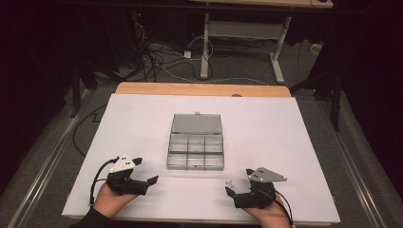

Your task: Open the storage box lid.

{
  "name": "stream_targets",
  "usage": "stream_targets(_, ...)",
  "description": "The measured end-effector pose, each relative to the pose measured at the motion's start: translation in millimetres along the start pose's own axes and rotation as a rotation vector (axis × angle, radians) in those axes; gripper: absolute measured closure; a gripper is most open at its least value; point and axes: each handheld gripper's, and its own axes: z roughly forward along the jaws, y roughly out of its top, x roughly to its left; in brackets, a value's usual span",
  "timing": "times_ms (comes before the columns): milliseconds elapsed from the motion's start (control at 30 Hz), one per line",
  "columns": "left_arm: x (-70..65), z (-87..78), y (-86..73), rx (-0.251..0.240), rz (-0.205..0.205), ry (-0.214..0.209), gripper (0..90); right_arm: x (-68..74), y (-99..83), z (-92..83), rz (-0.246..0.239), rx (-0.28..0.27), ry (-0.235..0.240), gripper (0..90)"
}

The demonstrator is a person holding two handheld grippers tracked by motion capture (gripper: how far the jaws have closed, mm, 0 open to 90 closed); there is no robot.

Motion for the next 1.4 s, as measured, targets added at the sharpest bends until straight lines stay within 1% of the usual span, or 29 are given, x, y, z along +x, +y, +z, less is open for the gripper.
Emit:
stream_targets(67, -0.7, 2.0, 0.1, 0.009, 0.012, -0.002, 0.0, 0.0, 0.0, 0.2, -0.004, 0.001, -0.002, 1.6)
stream_targets(167, -0.5, 3.5, -0.7, 0.004, 0.019, 0.019, 0.0, 0.7, 0.2, 0.7, -0.005, 0.007, -0.003, 1.6)
stream_targets(300, 2.1, 3.7, -1.1, -0.011, 0.018, 0.030, 0.0, 0.7, 0.4, 0.8, -0.004, 0.007, -0.003, 1.6)
stream_targets(433, 2.6, 6.1, -1.9, -0.009, 0.013, 0.032, 0.0, 1.1, 0.7, 0.6, -0.003, 0.006, -0.002, 1.6)
stream_targets(600, 1.5, 8.7, -1.6, -0.004, 0.026, 0.023, 0.0, 1.6, 2.3, 0.8, -0.002, 0.000, 0.005, 2.0)
stream_targets(667, 2.4, 7.4, -2.3, -0.025, 0.019, 0.016, 0.0, 2.1, 3.4, -0.2, -0.005, -0.001, 0.001, 2.4)
stream_targets(733, 3.1, 5.8, -4.2, -0.054, -0.001, 0.007, 0.0, 1.9, 3.9, -2.6, -0.010, -0.012, -0.001, 4.6)
stream_targets(800, 3.3, 5.0, -5.1, -0.068, -0.006, 0.011, 0.0, 1.7, 3.8, -4.9, -0.015, -0.021, -0.004, 6.3)
stream_targets(867, 2.6, 5.3, -5.4, -0.068, -0.001, 0.014, 0.0, 1.9, 3.5, -7.5, -0.015, -0.025, -0.007, 9.4)
stream_targets(967, 0.9, 5.1, -6.0, -0.074, 0.008, 0.028, 0.0, 2.6, 2.6, -12.5, -0.034, -0.034, -0.021, 16.8)
stream_targets(1000, 0.8, 5.0, -6.2, -0.076, 0.009, 0.028, 0.0, 2.2, 2.5, -14.2, -0.027, -0.035, -0.021, 17.9)
stream_targets(1100, 1.8, 5.0, -6.2, -0.075, 0.007, 0.014, 0.0, -0.1, 1.3, -18.6, -0.012, -0.035, -0.021, 26.7)
stream_targets(1167, 2.3, 5.1, -6.0, -0.072, 0.007, 0.007, 0.0, -1.6, 0.9, -19.1, -0.001, -0.033, -0.020, 32.2)
stream_targets(1200, 2.1, 5.2, -6.1, -0.073, 0.009, 0.006, 0.0, -2.0, 0.8, -18.5, -0.001, -0.032, -0.013, 36.4)
stream_targets(1300, 1.6, 5.2, -6.1, -0.072, 0.015, 0.006, 0.0, 0.5, 0.2, -15.2, 0.001, -0.014, -0.003, 45.5)
stream_targets(1367, 1.8, 5.1, -6.2, -0.075, 0.016, 0.000, 0.0, 3.4, -1.0, -12.4, -0.017, 0.007, 0.001, 50.2)
stream_targets(1400, 2.0, 4.9, -6.3, -0.076, 0.017, -0.002, 0.0, 4.6, -1.4, -11.1, -0.023, 0.016, -0.002, 51.1)
